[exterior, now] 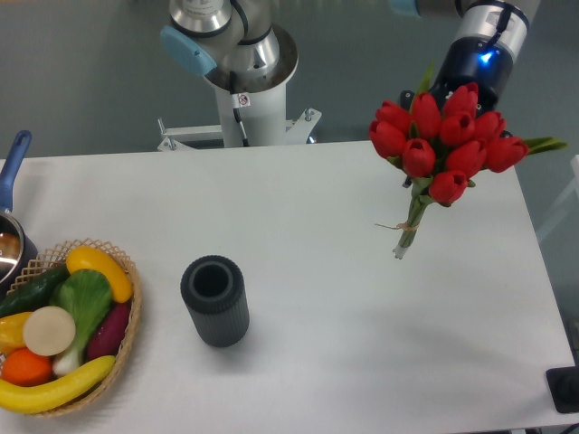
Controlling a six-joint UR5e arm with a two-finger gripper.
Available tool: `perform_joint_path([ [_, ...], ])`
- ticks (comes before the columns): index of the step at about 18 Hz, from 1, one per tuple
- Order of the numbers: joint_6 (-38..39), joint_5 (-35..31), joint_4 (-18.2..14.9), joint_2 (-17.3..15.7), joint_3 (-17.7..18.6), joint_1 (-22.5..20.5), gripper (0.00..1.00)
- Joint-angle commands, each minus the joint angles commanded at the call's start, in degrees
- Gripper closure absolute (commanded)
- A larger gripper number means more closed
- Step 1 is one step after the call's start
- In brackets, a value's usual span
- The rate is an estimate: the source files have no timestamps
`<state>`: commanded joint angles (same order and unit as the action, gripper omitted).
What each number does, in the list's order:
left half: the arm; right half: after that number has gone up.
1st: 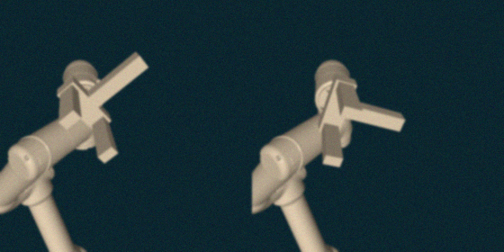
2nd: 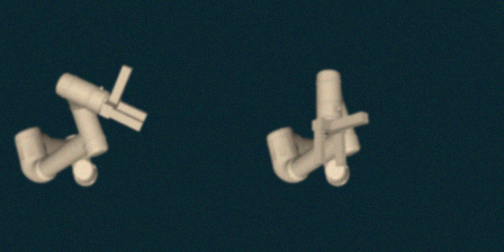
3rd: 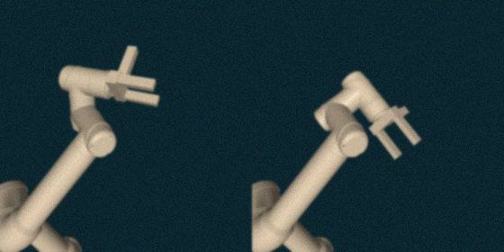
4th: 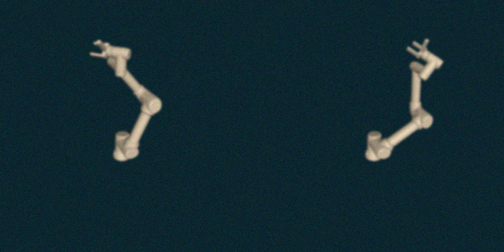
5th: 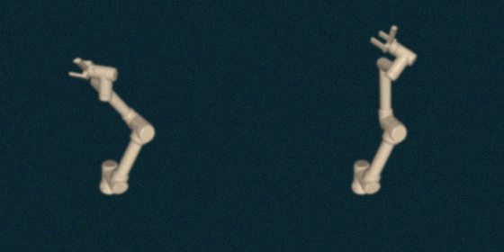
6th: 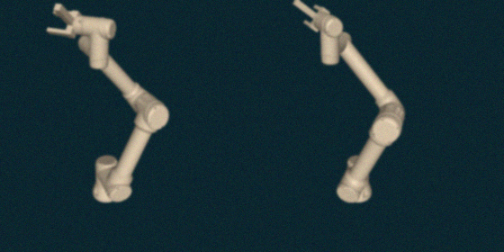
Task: Place the flowers on the table
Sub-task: 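Hold the red tulip bouquet by its stems in the gripper, raised above the table, then lower the held tulip bouquet down onto the table beside the black cup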
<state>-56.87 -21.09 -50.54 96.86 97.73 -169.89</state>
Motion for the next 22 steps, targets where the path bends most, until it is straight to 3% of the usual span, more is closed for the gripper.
perform_joint_path([
  [11, 0.18, -23.62, -0.18, -3.43, 0.35, 4.04, 0.58],
  [15, -0.17, -34.70, -0.09, -3.17, 0.44, 8.16, 0.59],
  [20, -0.26, -41.99, -0.26, -3.08, 1.58, 10.19, 0.59],
  [22, -1.57, -51.70, -0.26, -2.73, 2.89, 13.25, 0.58],
])
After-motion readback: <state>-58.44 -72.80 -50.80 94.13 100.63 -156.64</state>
